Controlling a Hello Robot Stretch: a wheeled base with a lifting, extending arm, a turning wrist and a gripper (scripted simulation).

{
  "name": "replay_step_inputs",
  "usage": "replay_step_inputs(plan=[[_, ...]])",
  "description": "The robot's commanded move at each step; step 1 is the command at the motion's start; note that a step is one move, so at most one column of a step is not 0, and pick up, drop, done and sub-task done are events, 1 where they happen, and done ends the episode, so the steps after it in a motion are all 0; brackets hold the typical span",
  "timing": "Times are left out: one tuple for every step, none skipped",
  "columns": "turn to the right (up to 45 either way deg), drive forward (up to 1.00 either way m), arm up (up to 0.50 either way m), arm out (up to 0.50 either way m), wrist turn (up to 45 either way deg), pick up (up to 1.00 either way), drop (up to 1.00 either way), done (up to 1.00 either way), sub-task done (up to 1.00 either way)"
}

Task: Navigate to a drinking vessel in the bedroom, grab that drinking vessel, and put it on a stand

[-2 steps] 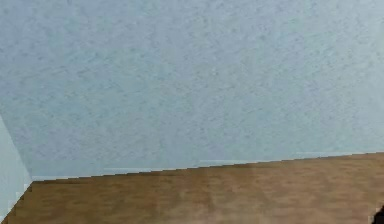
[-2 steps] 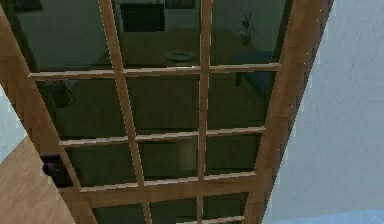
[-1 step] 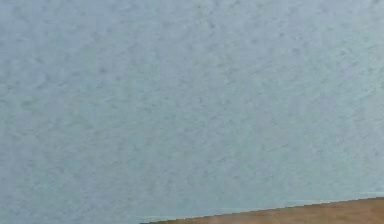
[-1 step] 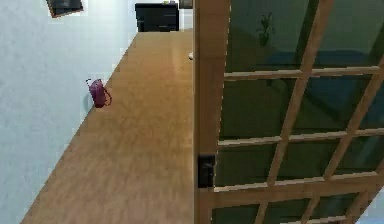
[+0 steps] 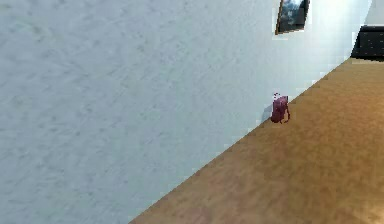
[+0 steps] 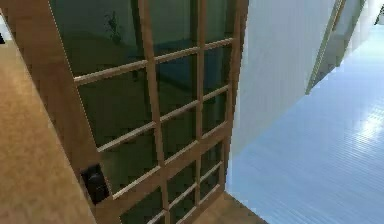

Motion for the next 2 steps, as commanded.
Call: replay_step_inputs(plan=[[0.0, 0.45, 0.0, 0.0, 0.0, 0.0, 0.0, 0.0, 0.0], [45.0, 0.0, 0.0, 0.0, 0.0, 0.0, 0.0, 0.0, 0.0]])
